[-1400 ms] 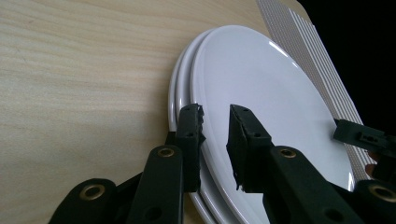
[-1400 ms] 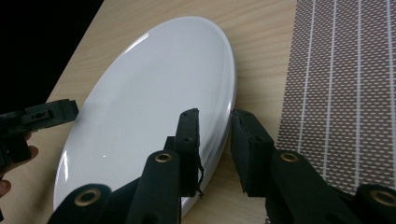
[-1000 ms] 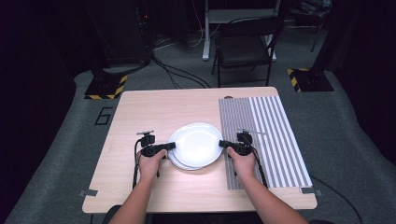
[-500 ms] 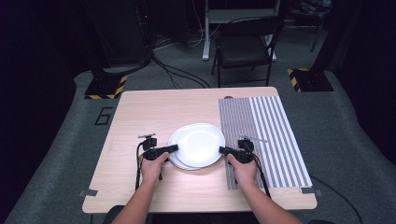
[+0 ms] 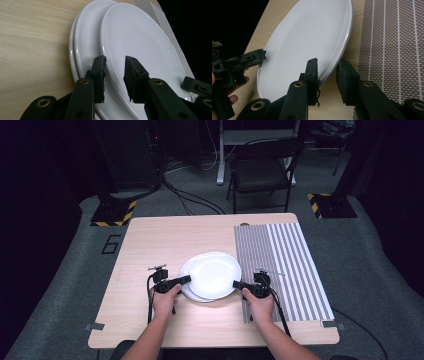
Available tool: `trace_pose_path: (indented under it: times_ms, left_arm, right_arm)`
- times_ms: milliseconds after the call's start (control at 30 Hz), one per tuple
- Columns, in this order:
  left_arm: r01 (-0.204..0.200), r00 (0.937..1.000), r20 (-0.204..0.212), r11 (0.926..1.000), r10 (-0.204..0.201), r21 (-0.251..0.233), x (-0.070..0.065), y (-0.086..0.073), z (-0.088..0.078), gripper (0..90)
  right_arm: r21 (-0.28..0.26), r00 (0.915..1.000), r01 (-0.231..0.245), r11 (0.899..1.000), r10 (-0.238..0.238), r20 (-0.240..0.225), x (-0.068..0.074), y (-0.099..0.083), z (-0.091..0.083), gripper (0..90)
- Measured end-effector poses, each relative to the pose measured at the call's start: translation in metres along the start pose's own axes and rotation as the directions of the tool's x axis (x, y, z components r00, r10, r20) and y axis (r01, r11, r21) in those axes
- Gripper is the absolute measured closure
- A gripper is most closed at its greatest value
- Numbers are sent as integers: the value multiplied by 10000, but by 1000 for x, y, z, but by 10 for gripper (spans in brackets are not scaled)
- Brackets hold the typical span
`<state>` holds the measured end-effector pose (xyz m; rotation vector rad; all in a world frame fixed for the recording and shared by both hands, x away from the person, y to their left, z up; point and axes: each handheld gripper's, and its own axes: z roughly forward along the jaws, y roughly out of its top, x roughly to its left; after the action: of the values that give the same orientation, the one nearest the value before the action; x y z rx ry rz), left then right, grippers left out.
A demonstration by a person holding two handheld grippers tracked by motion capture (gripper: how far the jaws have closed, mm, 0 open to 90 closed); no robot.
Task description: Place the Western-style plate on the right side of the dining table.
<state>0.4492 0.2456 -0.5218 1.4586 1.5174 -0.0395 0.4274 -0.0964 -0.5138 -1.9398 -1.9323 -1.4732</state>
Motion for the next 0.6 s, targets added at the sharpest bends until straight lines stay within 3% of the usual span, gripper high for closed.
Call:
trace_pose_path:
  times_ms: [600]
  left_arm:
    - [45, 9997, 239, 9998, -50, 190, -7, -3, 10, 748]
  right_arm:
    - [-315, 9993, -351, 9989, 354, 94, -9, 16, -5, 753]
